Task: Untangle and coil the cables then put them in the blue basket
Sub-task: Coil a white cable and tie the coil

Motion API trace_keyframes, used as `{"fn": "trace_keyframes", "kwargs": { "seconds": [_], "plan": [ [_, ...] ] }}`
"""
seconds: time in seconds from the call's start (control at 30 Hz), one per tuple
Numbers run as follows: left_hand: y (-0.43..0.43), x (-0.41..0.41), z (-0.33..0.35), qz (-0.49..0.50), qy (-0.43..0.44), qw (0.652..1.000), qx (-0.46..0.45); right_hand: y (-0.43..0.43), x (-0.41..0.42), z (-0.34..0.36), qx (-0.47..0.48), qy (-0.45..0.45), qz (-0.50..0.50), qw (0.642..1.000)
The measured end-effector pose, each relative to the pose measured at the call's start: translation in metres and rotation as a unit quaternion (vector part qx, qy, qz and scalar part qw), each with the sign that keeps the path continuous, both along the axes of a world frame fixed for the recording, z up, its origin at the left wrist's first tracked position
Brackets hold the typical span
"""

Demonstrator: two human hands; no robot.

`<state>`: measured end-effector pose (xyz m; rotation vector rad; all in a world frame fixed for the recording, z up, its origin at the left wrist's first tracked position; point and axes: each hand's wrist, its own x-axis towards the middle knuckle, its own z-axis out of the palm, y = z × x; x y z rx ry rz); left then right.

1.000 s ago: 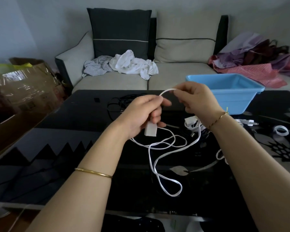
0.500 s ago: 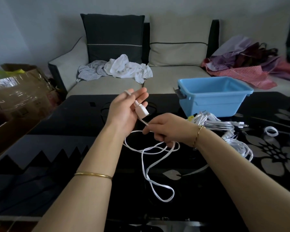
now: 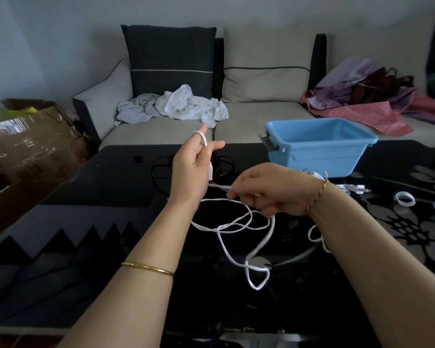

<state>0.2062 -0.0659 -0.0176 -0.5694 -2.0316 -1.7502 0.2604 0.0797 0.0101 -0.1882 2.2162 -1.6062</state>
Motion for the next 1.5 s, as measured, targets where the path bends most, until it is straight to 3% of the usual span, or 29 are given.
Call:
{"fn": "trace_keyframes", "kwargs": {
  "seconds": [0.1,0.2,0.33,0.47,0.57,0.7,0.83,0.87,0.93,1.0,1.07,1.17,1.27,1.37,1.43,1.5],
  "plan": [
    [-0.002,-0.002,-0.001,0.022,-0.008,0.999,0.034,-0.001,0.002,-0.001,0.056,0.012,0.057,0.997],
    [-0.006,-0.004,-0.005,0.004,-0.025,1.0,0.002,-0.002,0.0,0.002,0.082,0.06,0.042,0.994],
    [-0.005,-0.001,-0.006,-0.095,-0.13,0.981,-0.106,0.004,-0.006,0.005,0.021,0.138,-0.093,0.986],
    [-0.002,0.012,0.002,-0.212,-0.234,0.945,-0.082,0.02,-0.014,0.004,-0.013,0.219,-0.187,0.958],
    [-0.003,0.018,0.012,-0.293,-0.276,0.915,-0.036,0.032,-0.018,0.0,-0.088,0.205,-0.19,0.956],
    [0.0,0.022,0.022,-0.441,-0.347,0.826,0.046,0.028,-0.02,-0.012,-0.143,0.132,-0.149,0.97],
    [0.002,0.017,0.021,-0.594,-0.386,0.669,0.225,0.008,-0.021,-0.024,-0.12,0.093,-0.131,0.98],
    [0.003,0.016,0.02,-0.591,-0.378,0.656,0.279,0.003,-0.021,-0.028,-0.099,0.09,-0.122,0.983],
    [0.005,0.013,0.02,-0.524,-0.356,0.678,0.374,-0.005,-0.018,-0.034,-0.032,0.096,-0.087,0.991],
    [0.005,0.009,0.022,-0.429,-0.316,0.728,0.432,-0.008,-0.014,-0.037,0.064,0.116,-0.034,0.991],
    [0.0,0.002,0.023,-0.329,-0.284,0.784,0.444,-0.008,-0.01,-0.035,0.154,0.134,0.004,0.979],
    [-0.009,-0.007,0.018,-0.209,-0.273,0.841,0.418,-0.011,-0.002,-0.03,0.258,0.173,0.054,0.949],
    [-0.005,-0.005,0.011,-0.135,-0.26,0.902,0.318,-0.013,0.005,-0.018,0.327,0.207,0.09,0.918],
    [0.0,0.0,0.003,-0.064,-0.153,0.979,0.117,-0.016,0.012,-0.003,0.357,0.236,0.101,0.898],
    [0.002,0.004,0.003,-0.039,-0.079,0.996,-0.027,-0.016,0.013,0.004,0.385,0.279,0.027,0.879],
    [0.002,0.005,0.001,-0.034,-0.048,0.988,-0.143,-0.01,0.011,0.008,0.393,0.336,-0.09,0.851]
  ]
}}
